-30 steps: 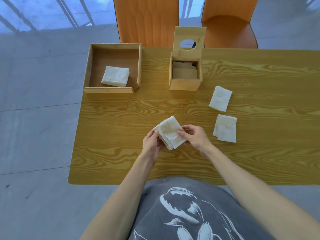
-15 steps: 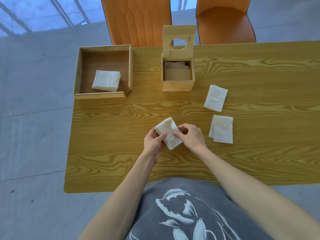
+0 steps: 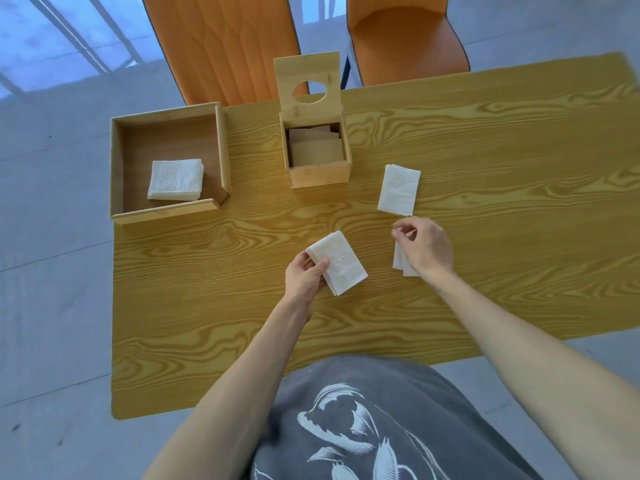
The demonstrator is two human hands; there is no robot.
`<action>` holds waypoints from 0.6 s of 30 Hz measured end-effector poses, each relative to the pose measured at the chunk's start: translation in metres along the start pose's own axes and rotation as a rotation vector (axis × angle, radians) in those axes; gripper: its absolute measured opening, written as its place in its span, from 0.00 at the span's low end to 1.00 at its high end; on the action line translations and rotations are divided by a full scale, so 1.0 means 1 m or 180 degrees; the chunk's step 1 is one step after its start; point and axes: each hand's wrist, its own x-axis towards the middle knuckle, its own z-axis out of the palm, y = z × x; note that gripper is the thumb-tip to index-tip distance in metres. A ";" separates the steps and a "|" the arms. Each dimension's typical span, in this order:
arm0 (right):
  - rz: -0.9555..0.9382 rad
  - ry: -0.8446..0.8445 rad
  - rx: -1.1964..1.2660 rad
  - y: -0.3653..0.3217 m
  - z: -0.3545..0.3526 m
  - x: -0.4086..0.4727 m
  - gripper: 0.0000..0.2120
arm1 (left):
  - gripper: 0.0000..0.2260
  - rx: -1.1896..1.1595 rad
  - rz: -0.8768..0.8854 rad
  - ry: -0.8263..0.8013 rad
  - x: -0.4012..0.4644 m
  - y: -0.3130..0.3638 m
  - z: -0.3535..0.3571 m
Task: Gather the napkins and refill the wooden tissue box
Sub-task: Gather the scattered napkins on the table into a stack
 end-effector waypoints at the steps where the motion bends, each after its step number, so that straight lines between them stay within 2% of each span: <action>1: -0.0003 0.0006 -0.0125 0.004 -0.008 0.007 0.09 | 0.15 0.0027 -0.0003 -0.0019 0.000 0.000 0.003; 5: 0.0052 -0.0223 -0.0738 0.017 -0.032 0.025 0.16 | 0.15 0.0152 -0.0020 -0.0070 -0.001 -0.001 0.013; 9: 0.0125 -0.0474 -0.0983 0.020 -0.040 0.034 0.21 | 0.16 0.0250 -0.0021 -0.0096 0.002 -0.002 0.020; 13: 0.0084 -0.0601 -0.1279 0.021 -0.038 0.035 0.19 | 0.15 0.0276 -0.0049 -0.0042 0.002 -0.004 0.023; 18: -0.0151 -0.0432 -0.1423 0.019 -0.039 0.038 0.11 | 0.14 0.0234 -0.0066 -0.0018 0.001 -0.003 0.025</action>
